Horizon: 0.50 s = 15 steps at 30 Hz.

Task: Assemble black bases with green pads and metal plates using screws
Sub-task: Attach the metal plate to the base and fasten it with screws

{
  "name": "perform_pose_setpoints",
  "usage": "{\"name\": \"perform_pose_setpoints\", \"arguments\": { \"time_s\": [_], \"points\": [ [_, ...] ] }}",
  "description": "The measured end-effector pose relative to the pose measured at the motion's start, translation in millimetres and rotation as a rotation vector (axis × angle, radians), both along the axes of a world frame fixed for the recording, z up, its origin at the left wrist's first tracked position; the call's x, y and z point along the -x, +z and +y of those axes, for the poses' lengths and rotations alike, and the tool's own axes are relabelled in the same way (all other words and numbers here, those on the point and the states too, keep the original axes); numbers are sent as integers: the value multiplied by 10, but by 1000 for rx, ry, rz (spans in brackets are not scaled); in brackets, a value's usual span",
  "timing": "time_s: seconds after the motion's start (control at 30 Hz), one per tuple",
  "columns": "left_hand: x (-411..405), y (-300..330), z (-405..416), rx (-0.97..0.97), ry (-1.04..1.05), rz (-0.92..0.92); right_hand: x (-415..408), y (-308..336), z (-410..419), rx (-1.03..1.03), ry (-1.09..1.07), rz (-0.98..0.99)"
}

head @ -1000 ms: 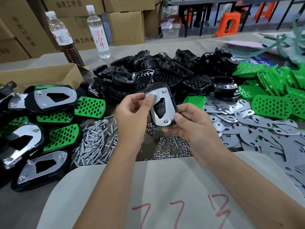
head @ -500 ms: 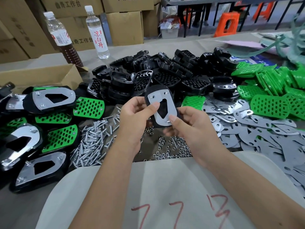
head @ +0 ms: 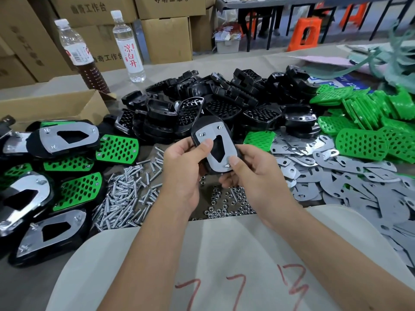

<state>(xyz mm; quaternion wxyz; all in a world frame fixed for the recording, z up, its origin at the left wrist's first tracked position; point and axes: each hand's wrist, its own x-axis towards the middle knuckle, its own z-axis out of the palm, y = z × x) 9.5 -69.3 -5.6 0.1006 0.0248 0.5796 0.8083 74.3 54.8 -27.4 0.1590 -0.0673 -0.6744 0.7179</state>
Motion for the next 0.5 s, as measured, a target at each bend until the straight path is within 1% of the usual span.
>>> {"name": "perform_pose_setpoints", "arguments": {
  "time_s": [0.23, 0.5],
  "points": [
    [-22, 13, 13, -39, 11, -41, -8, 1, -12, -35, -1, 33],
    [-31, 36, 31, -64, -34, -3, -39, 60, 17, -95, -57, 93]
  ]
}}
